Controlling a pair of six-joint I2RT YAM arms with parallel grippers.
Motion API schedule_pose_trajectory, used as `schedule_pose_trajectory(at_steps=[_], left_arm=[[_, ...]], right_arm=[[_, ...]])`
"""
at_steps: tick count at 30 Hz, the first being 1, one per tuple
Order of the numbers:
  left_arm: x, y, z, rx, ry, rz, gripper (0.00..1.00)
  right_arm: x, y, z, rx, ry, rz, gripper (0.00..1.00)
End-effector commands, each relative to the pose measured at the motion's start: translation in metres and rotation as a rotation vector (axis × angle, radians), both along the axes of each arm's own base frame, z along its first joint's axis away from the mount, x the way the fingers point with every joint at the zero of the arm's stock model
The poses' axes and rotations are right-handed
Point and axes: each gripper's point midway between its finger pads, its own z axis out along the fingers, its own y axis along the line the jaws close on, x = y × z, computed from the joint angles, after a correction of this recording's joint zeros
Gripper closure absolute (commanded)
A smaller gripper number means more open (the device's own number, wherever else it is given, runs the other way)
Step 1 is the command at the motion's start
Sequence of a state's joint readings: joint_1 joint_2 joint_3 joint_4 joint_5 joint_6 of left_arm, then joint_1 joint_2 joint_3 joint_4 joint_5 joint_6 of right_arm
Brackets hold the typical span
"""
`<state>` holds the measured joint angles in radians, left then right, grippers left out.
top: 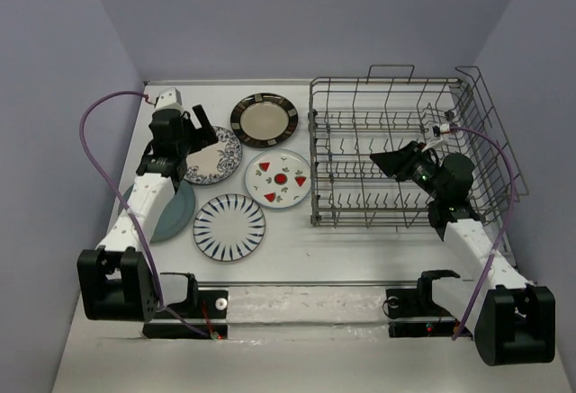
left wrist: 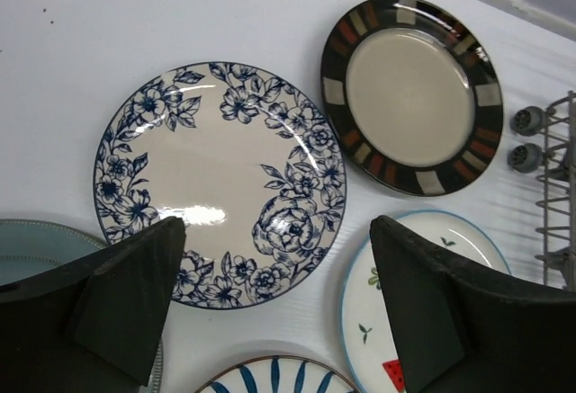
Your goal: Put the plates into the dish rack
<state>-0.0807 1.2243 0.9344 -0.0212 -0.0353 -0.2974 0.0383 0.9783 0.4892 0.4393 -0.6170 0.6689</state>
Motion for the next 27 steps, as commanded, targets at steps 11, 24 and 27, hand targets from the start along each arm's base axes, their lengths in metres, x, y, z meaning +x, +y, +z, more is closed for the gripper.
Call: schedule_pose_trajectory(at_steps=[11, 24, 27], left_arm=[[0.046, 0.095, -0.080, 0.069, 0.247, 0.163, 0.24], [0.071, 0.109, -0.127, -0.063, 0.327, 0.021, 0.26], [0.074, 0.106, -0.140, -0.089, 0.359, -0.011, 0.30]], right_arm=[[-0.003, 0.011, 0.034, -0.015, -0.115, 0.050, 0.56], [-0.001, 0.018, 0.027, -0.019, -0.095, 0.077, 0.56], [0.001, 0.020, 0.025, -0.025, -0.093, 0.078, 0.56]])
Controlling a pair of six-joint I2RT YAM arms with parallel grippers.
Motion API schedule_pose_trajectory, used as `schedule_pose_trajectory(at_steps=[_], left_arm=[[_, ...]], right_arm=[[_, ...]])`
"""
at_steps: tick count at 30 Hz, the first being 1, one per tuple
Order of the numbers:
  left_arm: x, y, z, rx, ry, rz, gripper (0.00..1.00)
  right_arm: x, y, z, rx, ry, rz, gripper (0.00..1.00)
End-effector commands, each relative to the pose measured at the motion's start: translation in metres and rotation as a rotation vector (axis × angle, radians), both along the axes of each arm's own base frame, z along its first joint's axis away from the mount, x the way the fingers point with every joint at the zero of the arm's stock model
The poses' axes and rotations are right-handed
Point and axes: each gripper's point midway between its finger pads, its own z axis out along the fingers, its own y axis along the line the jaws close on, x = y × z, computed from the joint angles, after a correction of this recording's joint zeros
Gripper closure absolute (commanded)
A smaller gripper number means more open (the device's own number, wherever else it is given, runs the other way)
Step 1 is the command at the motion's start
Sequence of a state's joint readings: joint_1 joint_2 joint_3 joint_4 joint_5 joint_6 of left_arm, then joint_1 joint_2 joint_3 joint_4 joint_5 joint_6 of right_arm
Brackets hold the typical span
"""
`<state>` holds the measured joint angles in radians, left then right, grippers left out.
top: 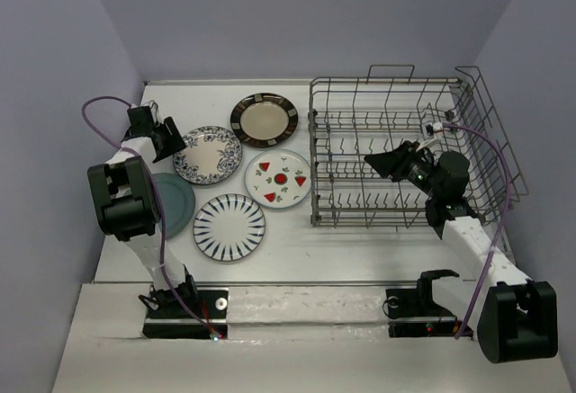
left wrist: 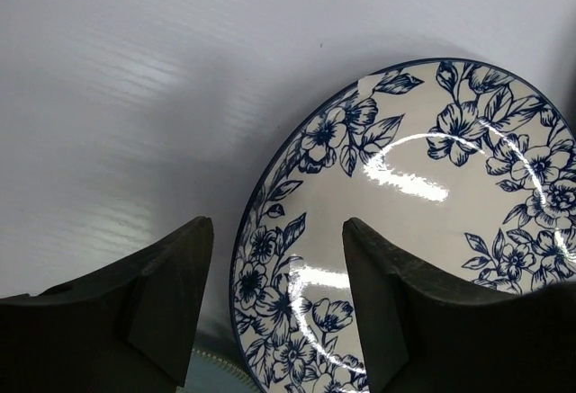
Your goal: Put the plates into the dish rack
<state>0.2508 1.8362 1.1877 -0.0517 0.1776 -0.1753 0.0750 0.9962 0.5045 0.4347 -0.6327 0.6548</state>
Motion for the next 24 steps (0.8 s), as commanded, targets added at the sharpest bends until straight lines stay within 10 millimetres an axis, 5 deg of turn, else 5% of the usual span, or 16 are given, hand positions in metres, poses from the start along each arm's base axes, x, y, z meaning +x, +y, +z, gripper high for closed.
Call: schedule_pose_trajectory(at_steps=[1, 10, 14, 15, 18, 24], left_arm=[[0.013, -0.008, 0.005, -0.048, -0.011, -0.087, 0.31], [0.007, -0.007, -0.039, -0.075, 0.115, -0.110, 0.41], [0.002, -0.007, -0.056, -0.076, 0.165, -0.123, 0.60], [0.003, -0.006, -0.055, -0.075, 0.162, -0.118, 0.76], [0.003, -0.002, -0.052, -0.060, 0.163, -0.108, 0.94], [0.004, 0.007, -0.035, -0.048, 0.140, -0.069, 0.94]], right_arm=[[0.005, 0.007, 0.024, -0.013, -0.089, 0.026, 0.56], [0.008, 0.010, 0.019, -0.032, -0.084, 0.025, 0.59], [0.010, 0.012, 0.017, -0.043, -0.079, 0.023, 0.59], [0.011, 0.010, 0.016, -0.047, -0.076, 0.012, 0.59], [0.011, 0.012, 0.014, -0.053, -0.072, 0.011, 0.59], [0.013, 0.011, 0.012, -0.060, -0.067, 0.003, 0.59]])
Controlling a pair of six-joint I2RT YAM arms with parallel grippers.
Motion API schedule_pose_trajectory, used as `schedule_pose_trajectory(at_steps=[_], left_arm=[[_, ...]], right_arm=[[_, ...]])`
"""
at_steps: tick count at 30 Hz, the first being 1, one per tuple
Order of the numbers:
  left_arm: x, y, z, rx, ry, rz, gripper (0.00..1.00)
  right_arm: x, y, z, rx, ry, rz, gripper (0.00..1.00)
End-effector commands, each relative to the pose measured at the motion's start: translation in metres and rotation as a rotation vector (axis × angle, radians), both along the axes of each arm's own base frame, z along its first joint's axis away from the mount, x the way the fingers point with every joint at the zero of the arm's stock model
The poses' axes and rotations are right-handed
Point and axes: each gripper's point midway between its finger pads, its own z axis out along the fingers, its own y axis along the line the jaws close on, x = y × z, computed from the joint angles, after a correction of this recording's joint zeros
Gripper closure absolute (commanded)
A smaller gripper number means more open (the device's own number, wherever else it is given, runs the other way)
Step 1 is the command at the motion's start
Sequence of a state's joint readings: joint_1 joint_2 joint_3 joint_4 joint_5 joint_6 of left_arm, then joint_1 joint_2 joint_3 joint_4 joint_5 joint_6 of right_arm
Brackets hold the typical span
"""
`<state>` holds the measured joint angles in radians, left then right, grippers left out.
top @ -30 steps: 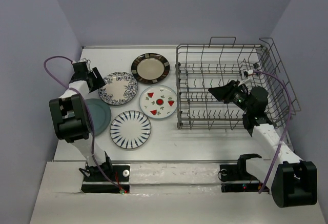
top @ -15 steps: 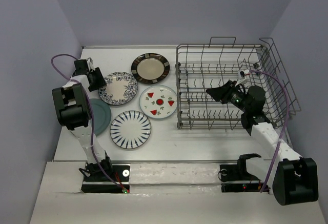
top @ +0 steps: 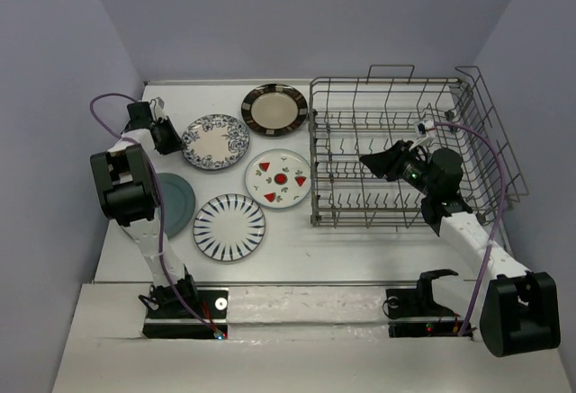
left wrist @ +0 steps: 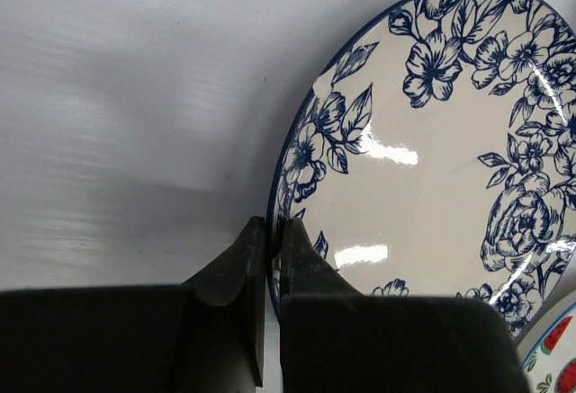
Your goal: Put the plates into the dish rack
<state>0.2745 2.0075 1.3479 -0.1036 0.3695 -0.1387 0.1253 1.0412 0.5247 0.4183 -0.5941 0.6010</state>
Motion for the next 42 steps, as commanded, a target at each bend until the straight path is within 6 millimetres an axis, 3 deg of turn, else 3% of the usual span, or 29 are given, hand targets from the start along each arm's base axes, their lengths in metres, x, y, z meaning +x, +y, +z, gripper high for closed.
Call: schedule_pose_trajectory(at_steps=[1, 8, 11, 13, 14, 15, 16, 17, 20, 21, 27, 32, 34, 38, 39, 40, 42], left_arm=[[-0.024, 0.020, -0.013, 0.091, 0.117, 0.057, 0.94], [-0.030, 0.019, 0.030, 0.090, 0.045, 0.107, 0.94], [-0.033, 0.014, 0.074, 0.073, -0.055, 0.135, 0.94], [-0.035, 0.004, 0.094, 0.033, -0.121, 0.125, 0.94], [-0.037, -0.001, 0.119, 0.023, -0.188, 0.123, 0.94], [-0.039, -0.005, 0.131, 0.002, -0.222, 0.119, 0.94], [-0.041, -0.015, 0.139, -0.043, -0.255, 0.112, 0.94], [-0.047, -0.020, 0.163, -0.055, -0.320, 0.105, 0.94], [-0.059, -0.038, 0.192, -0.105, -0.415, 0.091, 0.94], [-0.068, -0.049, 0.214, -0.111, -0.477, 0.066, 0.94], [-0.101, -0.093, 0.283, -0.188, -0.703, -0.012, 0.94], [-0.121, -0.115, 0.306, -0.292, -0.793, -0.076, 0.94], [-0.130, -0.132, 0.317, -0.358, -0.816, -0.139, 0.94], [-0.152, -0.160, 0.341, -0.438, -0.862, -0.241, 0.94], [-0.159, -0.166, 0.346, -0.453, -0.873, -0.276, 0.94], [-0.163, -0.171, 0.350, -0.475, -0.880, -0.292, 0.94], [-0.171, -0.182, 0.355, -0.504, -0.889, -0.325, 0.94]], right_arm=[[0.009, 0.000, 0.022, -0.015, -0.073, -0.012, 0.59], [0.006, 0.002, 0.025, -0.020, -0.081, -0.003, 0.54], [0.003, 0.008, 0.025, -0.027, -0.081, 0.016, 0.46], [0.005, 0.008, 0.023, -0.035, -0.077, 0.017, 0.37], [0.004, 0.012, 0.022, -0.038, -0.073, 0.030, 0.34], [0.005, 0.013, 0.020, -0.041, -0.067, 0.033, 0.32], [0.005, 0.019, 0.018, -0.048, -0.062, 0.062, 0.30], [0.003, 0.024, 0.016, -0.049, -0.057, 0.083, 0.25], [-0.003, 0.037, 0.016, -0.050, -0.055, 0.152, 0.19], [-0.006, 0.043, 0.016, -0.050, -0.056, 0.179, 0.15], [-0.017, 0.057, 0.040, -0.024, -0.086, 0.284, 0.09], [-0.014, 0.069, 0.070, 0.001, -0.119, 0.331, 0.06], [-0.010, 0.082, 0.081, 0.007, -0.134, 0.371, 0.06], [0.010, 0.092, 0.093, 0.001, -0.140, 0.380, 0.06], [0.016, 0.095, 0.085, -0.003, -0.108, 0.390, 0.06], [0.018, 0.100, 0.097, -0.001, -0.130, 0.411, 0.06], [0.018, 0.112, 0.097, -0.007, -0.114, 0.441, 0.06]])
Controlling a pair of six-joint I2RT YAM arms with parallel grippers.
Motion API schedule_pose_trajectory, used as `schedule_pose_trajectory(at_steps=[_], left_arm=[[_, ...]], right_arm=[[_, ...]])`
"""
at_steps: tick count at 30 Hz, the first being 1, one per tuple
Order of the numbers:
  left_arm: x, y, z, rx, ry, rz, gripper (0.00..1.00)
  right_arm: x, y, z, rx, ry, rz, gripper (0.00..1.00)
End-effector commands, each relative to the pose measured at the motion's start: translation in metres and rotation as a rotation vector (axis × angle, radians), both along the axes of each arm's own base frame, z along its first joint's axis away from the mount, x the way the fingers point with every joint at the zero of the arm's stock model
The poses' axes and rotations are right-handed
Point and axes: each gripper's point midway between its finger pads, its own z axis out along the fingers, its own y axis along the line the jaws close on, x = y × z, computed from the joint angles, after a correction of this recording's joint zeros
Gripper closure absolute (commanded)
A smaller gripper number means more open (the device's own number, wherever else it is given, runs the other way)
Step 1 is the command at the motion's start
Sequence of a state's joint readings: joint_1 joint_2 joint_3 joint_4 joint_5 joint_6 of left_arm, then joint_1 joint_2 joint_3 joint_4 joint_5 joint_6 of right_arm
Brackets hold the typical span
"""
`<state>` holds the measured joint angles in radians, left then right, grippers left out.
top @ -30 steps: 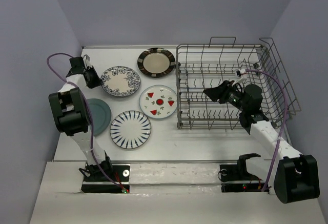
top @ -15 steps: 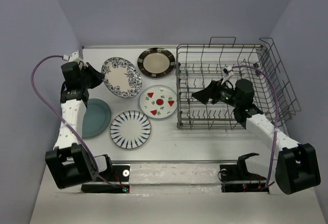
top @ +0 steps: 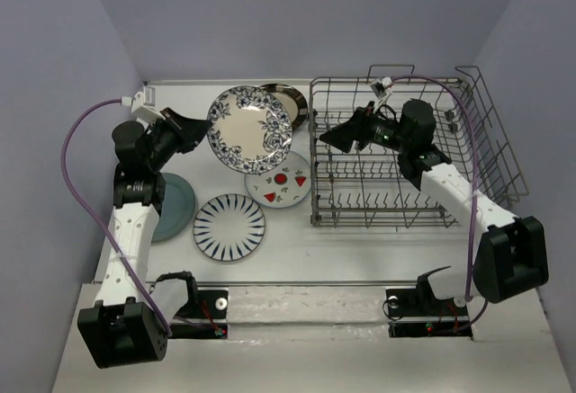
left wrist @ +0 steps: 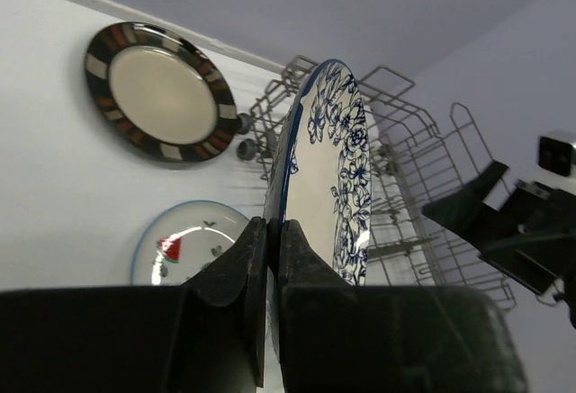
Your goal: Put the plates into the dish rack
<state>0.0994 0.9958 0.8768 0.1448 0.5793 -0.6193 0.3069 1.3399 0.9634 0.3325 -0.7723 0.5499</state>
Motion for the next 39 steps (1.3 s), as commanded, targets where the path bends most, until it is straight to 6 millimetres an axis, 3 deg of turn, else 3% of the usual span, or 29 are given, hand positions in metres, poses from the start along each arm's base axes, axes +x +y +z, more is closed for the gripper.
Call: schedule_pose_trajectory(at_steps=[1, 6, 11, 14, 15, 17, 20, 23, 24, 25, 26, 27, 28, 29, 30, 32, 34, 35, 37, 38, 39], left_arm=[[-0.038, -0.040, 0.084, -0.106, -0.272, -0.189, 0.94], [-0.053, -0.069, 0.086, -0.133, -0.288, -0.290, 0.94], [-0.064, -0.078, 0.084, -0.150, -0.300, -0.347, 0.94], [-0.067, -0.079, 0.080, -0.150, -0.298, -0.359, 0.94], [-0.068, -0.079, 0.080, -0.148, -0.299, -0.359, 0.94], [-0.069, -0.079, 0.076, -0.135, -0.305, -0.360, 0.94], [-0.074, -0.081, 0.070, -0.120, -0.304, -0.381, 0.94], [-0.079, -0.083, 0.056, -0.085, -0.294, -0.407, 0.72], [-0.082, -0.083, 0.054, -0.072, -0.295, -0.407, 0.52], [-0.084, -0.083, 0.050, -0.061, -0.290, -0.410, 0.41], [-0.088, -0.083, 0.043, -0.036, -0.282, -0.409, 0.11], [-0.090, -0.082, 0.039, -0.021, -0.280, -0.408, 0.01], [-0.092, -0.081, 0.035, -0.004, -0.281, -0.398, 0.01], [-0.099, -0.080, 0.027, 0.028, -0.284, -0.393, 0.01], [-0.102, -0.080, 0.023, 0.037, -0.285, -0.390, 0.01], [-0.114, -0.089, 0.005, 0.044, -0.268, -0.437, 0.01], [-0.126, -0.098, -0.009, 0.081, -0.259, -0.486, 0.01], [-0.129, -0.100, -0.018, 0.098, -0.247, -0.493, 0.01], [-0.126, -0.098, -0.028, 0.145, -0.239, -0.458, 0.01], [-0.131, -0.102, -0.038, 0.190, -0.237, -0.473, 0.01], [-0.132, -0.102, -0.039, 0.212, -0.250, -0.462, 0.01]], right_arm=[[-0.001, 0.034, 0.024, -0.007, -0.033, 0.107, 0.06], [0.007, 0.060, 0.013, -0.050, -0.018, 0.096, 0.05], [0.007, 0.067, 0.003, -0.064, -0.006, 0.103, 0.06], [-0.014, 0.074, 0.010, -0.006, 0.009, 0.197, 0.30], [-0.021, 0.076, 0.025, 0.046, -0.052, 0.229, 0.63], [-0.039, 0.073, 0.026, 0.096, -0.018, 0.271, 0.91], [-0.046, 0.068, 0.031, 0.122, -0.015, 0.252, 0.93], [-0.046, 0.061, 0.043, 0.130, -0.037, 0.199, 0.93], [-0.042, 0.057, 0.043, 0.120, -0.027, 0.167, 0.93], [-0.038, 0.051, 0.048, 0.118, -0.035, 0.140, 0.93], [-0.028, 0.034, 0.061, 0.136, -0.051, 0.065, 0.93], [-0.023, 0.022, 0.068, 0.148, -0.059, 0.024, 0.93], [-0.018, 0.011, 0.074, 0.158, -0.066, -0.016, 0.93], [-0.006, -0.018, 0.085, 0.171, -0.076, -0.115, 0.93], [0.001, -0.034, 0.091, 0.173, -0.079, -0.170, 0.93], [0.018, -0.068, 0.098, 0.158, -0.087, -0.307, 0.93], [0.038, -0.118, 0.103, 0.091, -0.104, -0.546, 0.93], [0.040, -0.132, 0.097, 0.045, -0.083, -0.632, 0.93], [0.041, -0.162, 0.107, -0.010, -0.139, -0.800, 0.93], [0.047, -0.189, 0.113, -0.062, -0.185, -0.947, 0.93], [0.046, -0.204, 0.106, -0.108, -0.171, -1.022, 0.93]])
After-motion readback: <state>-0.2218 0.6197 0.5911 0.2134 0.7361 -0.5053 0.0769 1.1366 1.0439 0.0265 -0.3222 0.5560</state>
